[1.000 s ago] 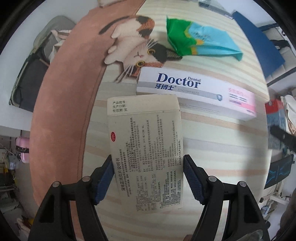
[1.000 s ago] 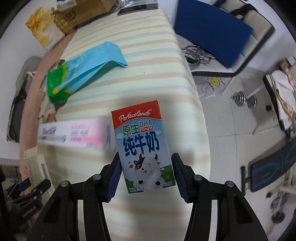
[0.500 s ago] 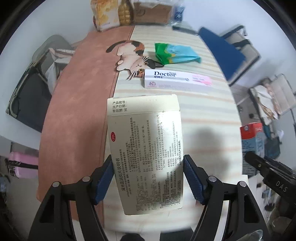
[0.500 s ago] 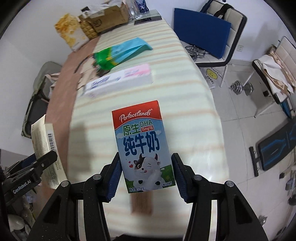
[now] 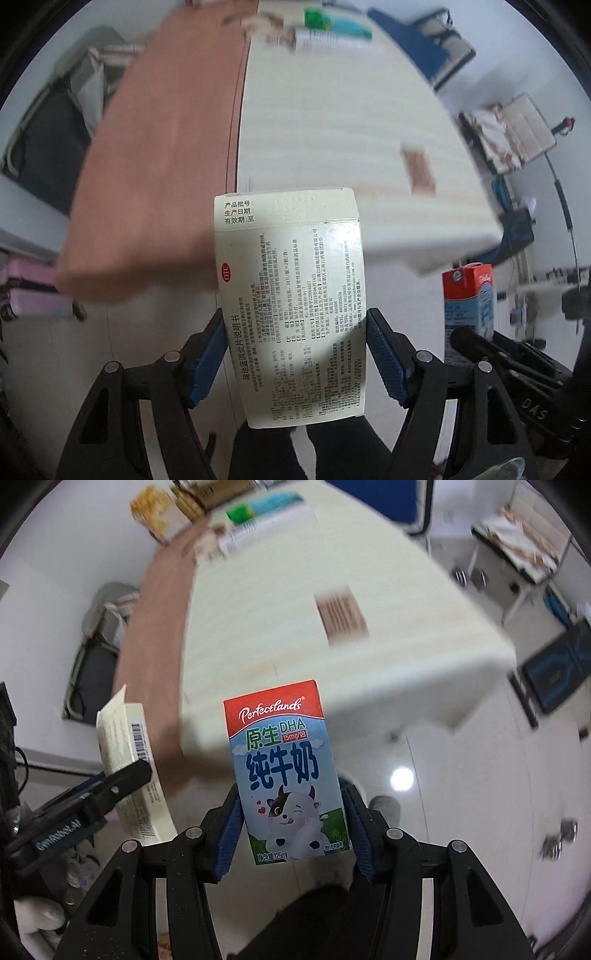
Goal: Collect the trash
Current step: 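Carry medicine box and milk carton over the bin and release both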
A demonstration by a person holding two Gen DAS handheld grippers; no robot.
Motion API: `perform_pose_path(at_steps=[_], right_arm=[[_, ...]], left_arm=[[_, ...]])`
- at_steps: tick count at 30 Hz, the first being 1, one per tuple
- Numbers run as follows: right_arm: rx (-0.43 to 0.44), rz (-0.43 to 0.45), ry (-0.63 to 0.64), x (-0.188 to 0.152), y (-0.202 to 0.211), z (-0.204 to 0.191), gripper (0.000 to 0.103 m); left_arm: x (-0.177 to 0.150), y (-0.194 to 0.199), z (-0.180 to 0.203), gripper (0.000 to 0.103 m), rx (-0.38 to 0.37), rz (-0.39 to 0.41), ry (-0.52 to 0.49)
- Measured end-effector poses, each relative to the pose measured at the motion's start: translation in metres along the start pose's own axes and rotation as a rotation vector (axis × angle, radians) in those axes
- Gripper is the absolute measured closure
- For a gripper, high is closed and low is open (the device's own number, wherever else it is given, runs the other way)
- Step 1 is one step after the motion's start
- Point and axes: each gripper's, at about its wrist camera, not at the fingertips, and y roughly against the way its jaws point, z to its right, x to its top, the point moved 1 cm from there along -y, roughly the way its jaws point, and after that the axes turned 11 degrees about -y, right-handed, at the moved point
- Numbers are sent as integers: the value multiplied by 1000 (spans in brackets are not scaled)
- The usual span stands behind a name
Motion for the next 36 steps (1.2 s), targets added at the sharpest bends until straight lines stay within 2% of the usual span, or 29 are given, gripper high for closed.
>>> perform_pose_path(at_steps=[6,10,13,14,15,17,20,21,23,25,30,36], right_arm=[[-51,-137,-64,-56,-87,54,48],[-69,-201,-108,-78,-172,96,48],[-72,-231,-121,-85,-237,119,48],[-77,-251,-124,-87,-260,126,48],[-75,-278,-132,-89,-284,133,48],[-75,-310,-133,-94,-331,144,47],[-87,-317,-101,-98,-383,151,46],[-95,-323,-90,-100,-397,153,45],[-131,-317,-80,-107,-417,161,16],[-152,-311,-73,-107,-427,164,5],[-220,-278,-53,-99,-429,164,0],[-290,-229,7,-95,-393,153,0]], left_arm=[[-43,-88,-2,32,-18,-134,43],[-57,-181,-6,30,-66,-206,78],[-63,-249,-12,29,-64,-225,112],[-65,-272,-14,26,-54,-231,117],[-68,-293,-17,16,-44,-242,120],[-79,-320,-20,2,-46,-248,136],[-90,-359,-27,1,-26,-265,159],[-93,-368,-29,1,-13,-263,165],[-98,-378,-32,1,23,-249,173],[-104,-380,-36,1,72,-239,179],[-119,-363,-43,1,96,-247,186],[-122,-323,-27,1,126,-262,133]])
